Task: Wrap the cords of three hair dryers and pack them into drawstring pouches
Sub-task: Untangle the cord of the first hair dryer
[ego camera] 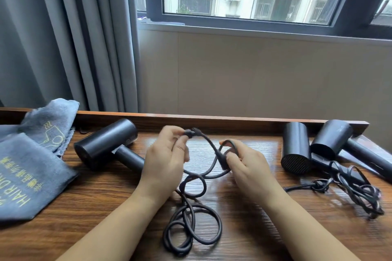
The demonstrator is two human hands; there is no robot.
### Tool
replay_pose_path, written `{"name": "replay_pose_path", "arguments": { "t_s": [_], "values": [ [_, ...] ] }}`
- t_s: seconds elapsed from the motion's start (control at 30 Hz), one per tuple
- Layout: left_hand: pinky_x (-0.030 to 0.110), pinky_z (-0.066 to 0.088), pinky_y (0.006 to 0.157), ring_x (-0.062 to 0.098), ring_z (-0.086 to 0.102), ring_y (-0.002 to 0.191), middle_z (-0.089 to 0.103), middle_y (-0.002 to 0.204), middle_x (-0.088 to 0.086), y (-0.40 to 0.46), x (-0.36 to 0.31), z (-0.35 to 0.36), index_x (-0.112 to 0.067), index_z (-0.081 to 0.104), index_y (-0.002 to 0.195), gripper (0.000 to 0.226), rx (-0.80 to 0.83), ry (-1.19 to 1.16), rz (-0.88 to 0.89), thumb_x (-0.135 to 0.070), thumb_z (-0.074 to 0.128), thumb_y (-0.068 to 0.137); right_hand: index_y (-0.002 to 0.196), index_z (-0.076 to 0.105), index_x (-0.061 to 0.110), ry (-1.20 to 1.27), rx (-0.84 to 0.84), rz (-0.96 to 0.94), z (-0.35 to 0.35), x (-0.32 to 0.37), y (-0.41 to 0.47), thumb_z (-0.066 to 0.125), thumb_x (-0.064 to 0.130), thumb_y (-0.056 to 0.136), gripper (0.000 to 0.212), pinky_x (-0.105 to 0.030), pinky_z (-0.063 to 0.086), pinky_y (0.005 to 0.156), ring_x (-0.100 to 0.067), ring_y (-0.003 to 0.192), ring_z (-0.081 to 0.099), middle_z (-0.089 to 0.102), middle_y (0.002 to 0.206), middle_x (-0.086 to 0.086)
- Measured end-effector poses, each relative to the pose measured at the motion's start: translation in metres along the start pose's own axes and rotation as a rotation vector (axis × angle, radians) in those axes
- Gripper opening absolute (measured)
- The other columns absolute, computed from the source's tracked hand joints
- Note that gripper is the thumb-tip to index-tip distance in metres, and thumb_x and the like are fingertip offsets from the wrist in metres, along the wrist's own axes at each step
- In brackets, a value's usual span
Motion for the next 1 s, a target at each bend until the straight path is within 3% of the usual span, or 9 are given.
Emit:
{"name": "replay_pose_path", "arguments": {
  "t_s": [0.1,0.2,0.33,0.47,0.6,0.73,0.8,0.9,1.0],
  "values": [
    [0.027,0.045,0.068,0.01,0.058,0.064,0.067,0.065,0.0,0.004,0.009,-0.005,-0.02,0.053,0.101,0.012,-0.093,-0.195,-0.18,-0.015,0.043,0.105,0.101,0.063,0.019,0.392,0.058,0.274,0.01,-0.012,-0.001,0.04,0.01,0.098,0.025,-0.04,0.057,0.061,-0.022,0.066,0.066,0.07,0.082,-0.005],
    [0.035,0.047,0.068,0.018,0.062,0.071,0.074,0.074,0.005,0.003,0.011,0.0,-0.015,0.051,0.106,0.011,-0.062,-0.217,-0.219,-0.015,0.04,0.106,0.106,0.065,0.011,0.683,0.015,0.319,0.011,-0.009,0.0,0.039,0.001,0.099,0.028,-0.029,0.049,0.052,-0.02,0.061,0.06,0.064,0.083,-0.011],
    [0.028,0.049,0.051,0.022,0.065,0.064,0.073,0.076,0.013,0.003,0.013,0.001,-0.01,0.048,0.112,0.011,-0.067,-0.45,-0.335,-0.012,0.039,0.106,0.103,0.07,0.01,0.97,0.007,0.414,0.012,-0.009,0.001,0.044,0.0,0.099,0.028,-0.025,0.046,0.058,-0.016,0.065,0.061,0.062,0.082,-0.006],
    [0.027,0.057,0.065,0.021,0.072,0.079,0.076,0.085,0.009,0.005,0.012,0.005,-0.014,0.051,0.115,0.015,-0.008,-0.586,-0.389,-0.007,0.041,0.105,0.108,0.072,0.006,1.182,0.127,0.33,0.013,0.001,0.001,0.044,-0.001,0.096,0.031,-0.029,0.056,0.075,-0.017,0.082,0.062,0.061,0.084,-0.009],
    [0.031,0.054,0.084,0.021,0.068,0.098,0.074,0.104,0.006,0.0,0.016,0.019,-0.03,0.059,0.127,0.026,0.223,-0.414,-0.341,-0.032,0.05,0.103,0.106,0.074,0.006,1.307,0.15,0.167,0.003,0.012,0.001,0.054,0.005,0.085,0.029,-0.022,0.046,0.062,-0.014,0.074,0.054,0.058,0.077,-0.009],
    [0.013,0.046,0.078,0.001,0.064,0.08,0.068,0.089,-0.012,-0.009,-0.004,0.022,-0.065,0.032,0.138,0.058,0.408,0.115,-0.047,-0.068,0.052,0.084,0.101,0.074,0.017,1.31,0.088,0.067,-0.005,0.014,0.0,0.078,0.024,0.082,0.021,-0.018,0.032,0.046,-0.011,0.063,0.047,0.057,0.071,-0.005],
    [0.018,0.049,0.078,0.002,0.065,0.073,0.068,0.078,-0.011,-0.012,-0.007,0.023,-0.072,0.018,0.139,0.079,0.46,0.127,-0.056,-0.066,0.066,0.076,0.09,0.071,0.021,1.319,-0.012,0.047,-0.014,0.01,0.001,0.075,0.025,0.079,0.012,-0.016,0.036,0.046,-0.011,0.063,0.047,0.057,0.071,-0.003],
    [0.017,0.049,0.078,-0.003,0.062,0.071,0.068,0.075,-0.013,-0.02,-0.005,0.032,-0.071,0.012,0.141,0.098,0.623,0.143,-0.06,-0.041,0.081,0.078,0.086,0.067,0.022,1.4,-0.147,0.073,-0.024,0.0,0.004,0.065,0.019,0.083,0.005,-0.014,0.047,0.06,-0.009,0.07,0.053,0.058,0.076,0.0],
    [0.016,0.043,0.073,-0.005,0.056,0.067,0.063,0.073,-0.009,-0.018,-0.005,0.033,-0.053,0.034,0.145,0.075,0.584,0.212,0.038,-0.022,0.072,0.088,0.094,0.069,0.021,1.338,-0.263,0.044,-0.034,-0.01,0.007,0.063,0.016,0.085,0.012,-0.015,0.048,0.068,-0.007,0.073,0.056,0.059,0.08,0.002]
  ]
}}
Point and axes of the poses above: each hand's wrist, its own y-axis towards the middle knuckle, its own z-axis out of the palm, x = y × z, the point moved 6 cm from there along y, towards the middle knuckle
